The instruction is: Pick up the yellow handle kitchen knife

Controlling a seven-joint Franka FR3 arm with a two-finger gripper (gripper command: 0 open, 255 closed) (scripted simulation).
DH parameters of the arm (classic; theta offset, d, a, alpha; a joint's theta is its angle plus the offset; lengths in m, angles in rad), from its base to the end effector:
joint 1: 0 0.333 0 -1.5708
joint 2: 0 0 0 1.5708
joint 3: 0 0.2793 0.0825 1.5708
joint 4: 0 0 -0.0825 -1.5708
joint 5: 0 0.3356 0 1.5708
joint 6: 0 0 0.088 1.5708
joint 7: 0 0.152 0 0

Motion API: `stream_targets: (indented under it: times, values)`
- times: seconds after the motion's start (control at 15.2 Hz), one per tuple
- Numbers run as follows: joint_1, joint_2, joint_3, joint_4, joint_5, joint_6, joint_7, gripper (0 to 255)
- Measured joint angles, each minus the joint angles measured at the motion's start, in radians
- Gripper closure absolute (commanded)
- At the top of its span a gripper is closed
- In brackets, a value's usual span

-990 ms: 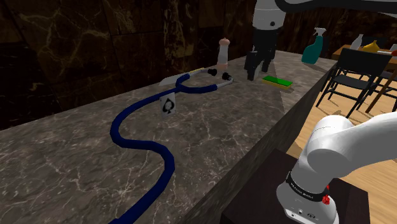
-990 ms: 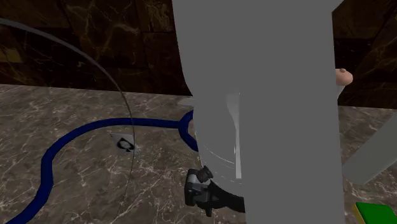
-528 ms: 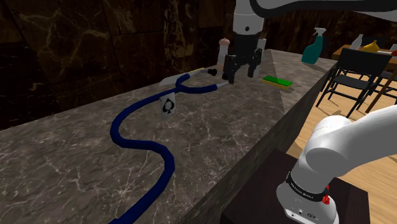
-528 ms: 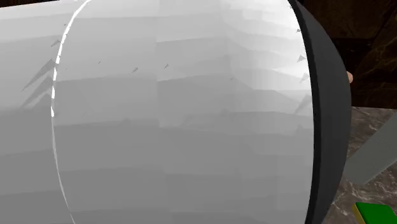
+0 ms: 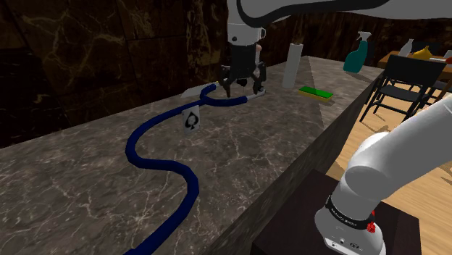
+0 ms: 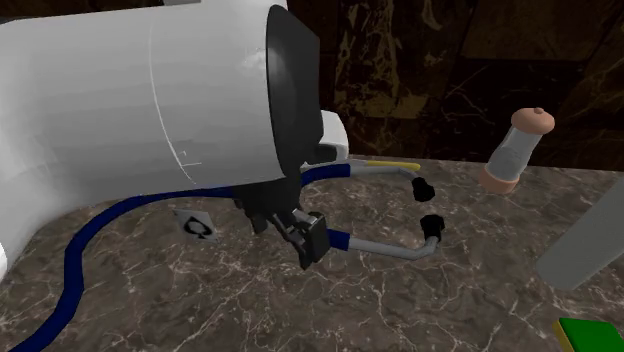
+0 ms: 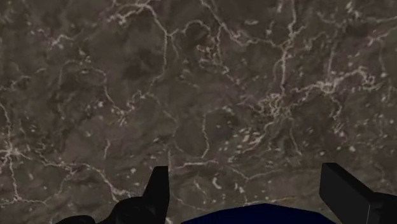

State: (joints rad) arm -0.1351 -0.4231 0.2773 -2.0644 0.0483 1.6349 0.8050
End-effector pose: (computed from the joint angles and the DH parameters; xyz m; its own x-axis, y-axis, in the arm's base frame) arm 0.3848 0.0744 0.5202 0.7709 -0.6362 0.0323 -0.6369 -0.7687 0.0594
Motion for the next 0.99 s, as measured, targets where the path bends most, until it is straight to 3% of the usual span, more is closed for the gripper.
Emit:
stream_targets:
  times: [0.53,0.99]
  values:
    - [-0.053,0.311,0.094,0.250,-0.039,0.063,0.401,0]
    - [-0.044,0.603,0.100,0.545,-0.122,0.059,0.716,0]
